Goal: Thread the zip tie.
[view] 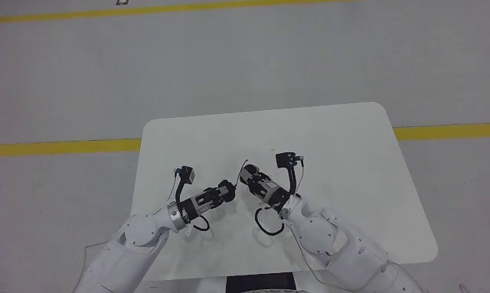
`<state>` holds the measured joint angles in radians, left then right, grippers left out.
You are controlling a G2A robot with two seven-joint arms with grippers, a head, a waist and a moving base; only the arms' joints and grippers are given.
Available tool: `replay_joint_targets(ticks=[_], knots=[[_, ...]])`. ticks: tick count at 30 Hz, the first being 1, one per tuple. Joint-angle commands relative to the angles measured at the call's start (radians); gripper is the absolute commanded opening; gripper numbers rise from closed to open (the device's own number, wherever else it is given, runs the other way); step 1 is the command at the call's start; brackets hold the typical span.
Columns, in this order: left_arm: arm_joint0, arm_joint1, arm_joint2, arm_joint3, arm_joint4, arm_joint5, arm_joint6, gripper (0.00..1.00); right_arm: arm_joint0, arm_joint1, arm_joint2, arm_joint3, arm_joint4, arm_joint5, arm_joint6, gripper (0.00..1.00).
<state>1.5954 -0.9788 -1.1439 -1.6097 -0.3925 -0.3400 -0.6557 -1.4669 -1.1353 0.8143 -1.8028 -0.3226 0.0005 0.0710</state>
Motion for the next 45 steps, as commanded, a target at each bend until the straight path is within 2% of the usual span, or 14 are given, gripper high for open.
replay_joint_targets(ticks=[1, 15, 45], knots=[[0.000, 0.000, 0.000, 0.000, 0.000, 0.000, 0.000, 0.00, -0.003, -0.002, 0.003, 0.000, 0.001, -0.004, 0.003, 0.00], [0.000, 0.000, 0.000, 0.000, 0.000, 0.000, 0.000, 0.00, -0.037, -0.007, 0.038, -0.037, -0.040, -0.006, 0.003, 0.00], [0.000, 0.000, 0.000, 0.000, 0.000, 0.000, 0.000, 0.00, -0.045, -0.038, 0.052, -0.002, -0.087, -0.030, -0.010, 0.00]])
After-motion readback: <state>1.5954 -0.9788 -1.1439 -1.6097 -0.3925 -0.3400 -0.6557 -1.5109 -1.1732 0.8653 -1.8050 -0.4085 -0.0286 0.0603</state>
